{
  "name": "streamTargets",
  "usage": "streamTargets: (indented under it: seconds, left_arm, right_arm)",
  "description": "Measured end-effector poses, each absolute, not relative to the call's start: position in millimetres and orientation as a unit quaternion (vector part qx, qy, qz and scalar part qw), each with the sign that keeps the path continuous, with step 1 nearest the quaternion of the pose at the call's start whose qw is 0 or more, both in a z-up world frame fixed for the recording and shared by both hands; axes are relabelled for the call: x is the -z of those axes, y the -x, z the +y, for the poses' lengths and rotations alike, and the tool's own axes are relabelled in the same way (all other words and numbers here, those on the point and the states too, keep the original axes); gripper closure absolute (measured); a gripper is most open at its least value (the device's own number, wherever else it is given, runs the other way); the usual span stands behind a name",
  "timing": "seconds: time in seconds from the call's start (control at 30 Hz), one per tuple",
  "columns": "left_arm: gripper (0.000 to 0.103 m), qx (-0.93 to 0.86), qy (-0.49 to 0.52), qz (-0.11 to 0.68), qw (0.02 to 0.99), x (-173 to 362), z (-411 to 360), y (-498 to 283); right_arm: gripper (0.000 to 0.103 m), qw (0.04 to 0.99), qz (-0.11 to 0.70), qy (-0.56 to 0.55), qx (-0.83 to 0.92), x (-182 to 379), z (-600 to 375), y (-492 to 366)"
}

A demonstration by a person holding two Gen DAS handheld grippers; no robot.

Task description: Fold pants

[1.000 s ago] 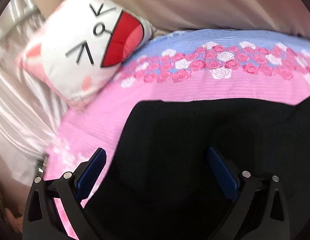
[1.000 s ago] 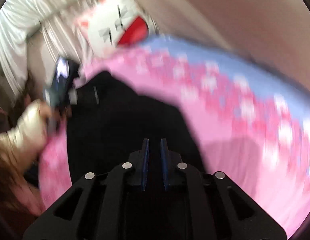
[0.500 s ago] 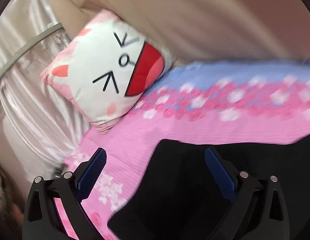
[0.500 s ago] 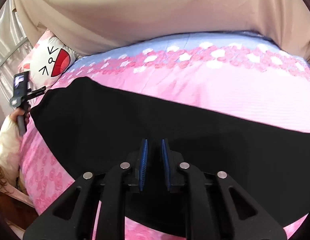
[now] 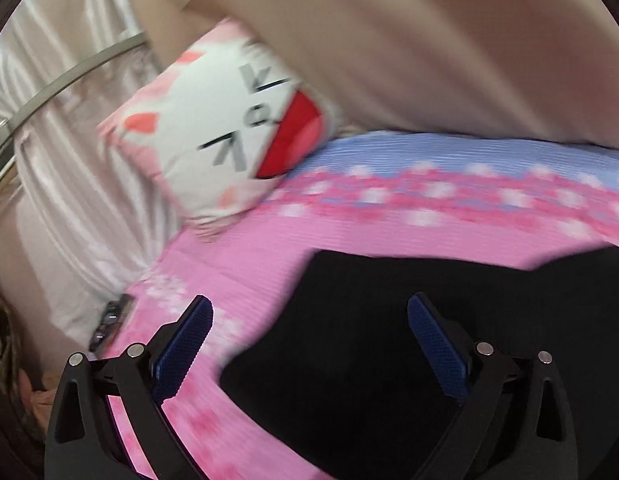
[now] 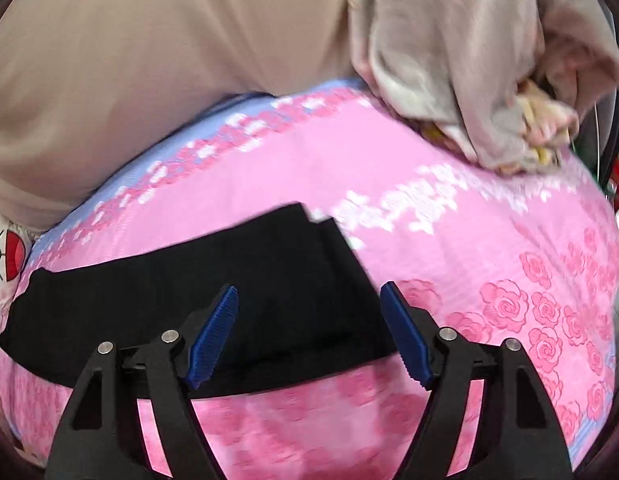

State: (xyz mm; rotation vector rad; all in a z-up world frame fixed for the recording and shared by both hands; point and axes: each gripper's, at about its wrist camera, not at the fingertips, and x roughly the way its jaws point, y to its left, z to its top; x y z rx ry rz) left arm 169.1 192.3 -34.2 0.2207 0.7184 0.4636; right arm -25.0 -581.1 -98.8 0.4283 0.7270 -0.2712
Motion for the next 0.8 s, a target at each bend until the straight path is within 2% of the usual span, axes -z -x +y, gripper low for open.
streamTargets:
  seconds: [0.13,0.23,0.3,0.37,0.47,0.53,0.57,0.7,0.8]
  left_arm:
    - [0.006,-0.171,-0.102,0.370,0.908,47.8,146.6,-147.0]
    - [0.006,-0.153,-0.105,0.377,0.908,50.8,119.8,-131.4]
    - [0.006,-0.141,-0.109,0.376,0.909,49.9,102.5,-123.1]
    - [0.006,-0.130,-0.111,0.372,0.912,48.0,90.0,-117.8]
    - [0.006,-0.105,-0.113,0.369,0.917,45.8,62.6,-108.5]
    - [0.006,-0.093,-0.116,0.366,0.919,44.6,47.8,-104.0]
    - [0.006,-0.087,-0.117,0.366,0.919,44.5,41.2,-102.3]
    - [0.006,-0.082,-0.132,0.362,0.919,43.6,21.4,-97.5]
    - [0.006,-0.092,-0.150,0.376,0.910,59.5,22.3,-102.3]
  right_arm:
    - [0.033,0.898,0.378,-0.177,0.140,112.2,-557.8,12.7]
    - [0.037,0.931,0.321,-0.122,0.125,87.7,-542.0,29.4]
    - [0.060,0.920,0.350,-0.158,0.074,94.1,-549.6,21.5]
    - [0.067,0.908,0.381,-0.153,0.081,109.0,-555.9,14.7]
    - [0.065,0.902,0.393,-0.163,0.078,119.5,-559.8,12.4]
    - [0.067,0.903,0.396,-0.148,0.071,116.2,-553.3,12.1]
    - [0.091,0.905,0.397,-0.141,0.063,113.8,-548.6,12.0]
    - [0.092,0.917,0.370,-0.130,0.072,83.1,-552.1,35.1]
    - [0.090,0.897,0.405,-0.151,0.090,110.6,-581.6,38.0]
